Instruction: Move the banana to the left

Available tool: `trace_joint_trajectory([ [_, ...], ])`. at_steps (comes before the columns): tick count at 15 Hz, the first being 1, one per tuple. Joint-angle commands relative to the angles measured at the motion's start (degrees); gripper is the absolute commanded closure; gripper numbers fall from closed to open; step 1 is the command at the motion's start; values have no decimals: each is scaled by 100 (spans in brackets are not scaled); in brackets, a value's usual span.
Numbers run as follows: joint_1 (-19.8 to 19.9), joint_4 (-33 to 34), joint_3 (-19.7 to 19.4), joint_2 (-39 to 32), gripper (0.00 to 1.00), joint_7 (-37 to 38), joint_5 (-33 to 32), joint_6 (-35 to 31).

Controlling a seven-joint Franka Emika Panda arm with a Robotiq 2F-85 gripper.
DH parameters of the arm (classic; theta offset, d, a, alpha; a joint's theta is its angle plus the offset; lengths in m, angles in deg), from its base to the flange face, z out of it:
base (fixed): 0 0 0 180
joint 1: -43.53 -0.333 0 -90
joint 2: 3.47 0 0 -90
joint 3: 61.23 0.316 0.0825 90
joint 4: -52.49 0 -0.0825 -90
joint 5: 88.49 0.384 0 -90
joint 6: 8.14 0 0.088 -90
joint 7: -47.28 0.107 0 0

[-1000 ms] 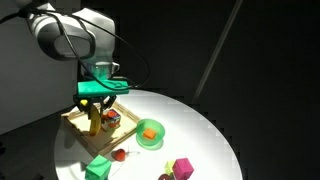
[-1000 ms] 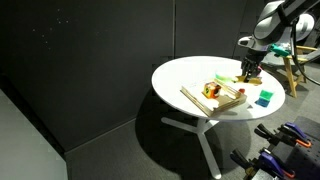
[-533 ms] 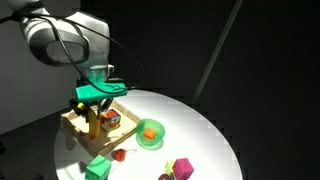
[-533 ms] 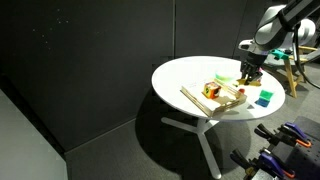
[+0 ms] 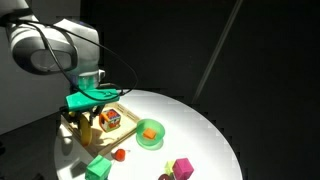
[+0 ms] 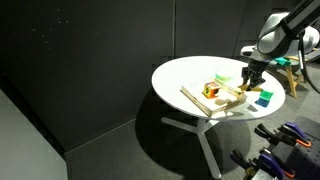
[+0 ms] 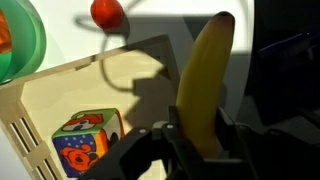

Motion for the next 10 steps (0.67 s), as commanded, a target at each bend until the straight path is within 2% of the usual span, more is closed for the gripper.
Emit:
trace_joint_trajectory([
  [1, 21, -292, -4, 185, 85, -278, -64, -149],
  [10, 40, -557, -44, 145, 85, -536, -366, -244],
])
